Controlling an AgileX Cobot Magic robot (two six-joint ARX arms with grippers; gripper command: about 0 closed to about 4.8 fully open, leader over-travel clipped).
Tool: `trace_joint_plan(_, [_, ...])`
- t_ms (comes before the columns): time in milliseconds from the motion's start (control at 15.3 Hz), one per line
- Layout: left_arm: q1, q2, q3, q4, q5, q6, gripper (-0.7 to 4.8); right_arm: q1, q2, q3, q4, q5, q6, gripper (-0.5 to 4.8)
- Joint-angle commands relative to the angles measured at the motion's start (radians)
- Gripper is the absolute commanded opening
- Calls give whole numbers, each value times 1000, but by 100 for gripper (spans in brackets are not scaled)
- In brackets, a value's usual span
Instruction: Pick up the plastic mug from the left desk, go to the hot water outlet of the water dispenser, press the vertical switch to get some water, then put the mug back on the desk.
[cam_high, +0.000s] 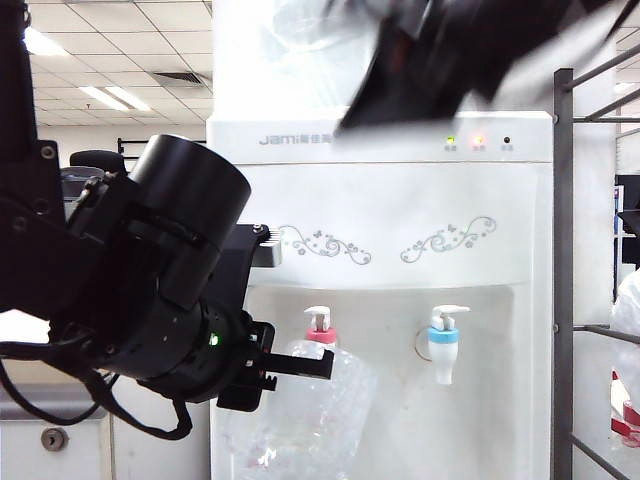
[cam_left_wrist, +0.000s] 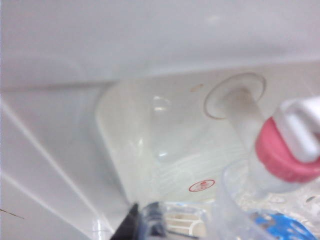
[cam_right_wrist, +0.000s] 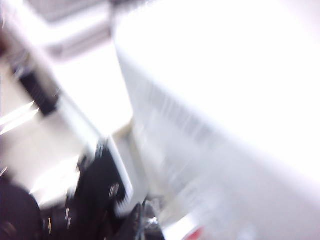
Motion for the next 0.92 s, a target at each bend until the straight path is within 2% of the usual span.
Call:
trace_joint_plan(65, [3,-6,2,24,-31,-6,-5,-24,-113,-28,-8,27,-16,-6])
trace_joint_plan(262, [3,-6,2,24,-31,-6,-5,-37,-227,-96,-50,31,-16,-6])
trace_joint_plan(523, [3,-6,2,24,-31,-6,-5,-34,-267,-100,-96,11,-16,-6])
trace_joint_plan(785, [3,-6,2,24,-31,-6,-5,-30,-267,-100,-308,-93,-17,-6])
trace_joint_plan(916, [3,-6,2,24,-31,-6,-5,-24,-267,-100,-372,-103,-21,-6])
